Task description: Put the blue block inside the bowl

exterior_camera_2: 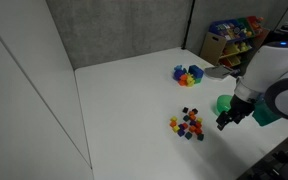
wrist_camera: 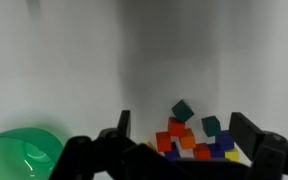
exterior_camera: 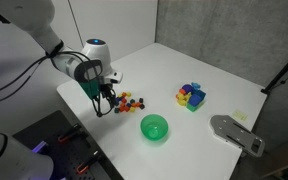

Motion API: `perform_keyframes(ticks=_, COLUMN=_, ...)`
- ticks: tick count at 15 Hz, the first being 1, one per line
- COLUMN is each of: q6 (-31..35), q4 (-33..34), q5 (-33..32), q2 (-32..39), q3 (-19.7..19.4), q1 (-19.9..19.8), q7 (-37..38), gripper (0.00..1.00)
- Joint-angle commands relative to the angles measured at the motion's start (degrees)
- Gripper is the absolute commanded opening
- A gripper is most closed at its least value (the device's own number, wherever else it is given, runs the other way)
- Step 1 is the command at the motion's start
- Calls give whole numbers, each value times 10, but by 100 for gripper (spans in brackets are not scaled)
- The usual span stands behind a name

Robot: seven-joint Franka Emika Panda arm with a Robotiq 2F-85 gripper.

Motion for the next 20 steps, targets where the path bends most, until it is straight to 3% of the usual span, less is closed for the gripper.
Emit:
perform_keyframes(ticks=1, q6=44, q4=21, q5=1, q2=63, q3=-20, q1=14, q7=28, gripper=100)
perform_keyframes(ticks=7, q6=123, q4=53, q5=50, q2=163, q3=-29, q1=20, q7=24, gripper=100)
perform_keyframes(ticks=16, q6=132, q4=130, q5=75, q2=254, q3=-50, q1=62, q7=35, gripper=100)
perform_keyframes(ticks=20, q6=132, q4=153, q5=83, q2=280, q3=-41, q1=64, q7=32, gripper=100)
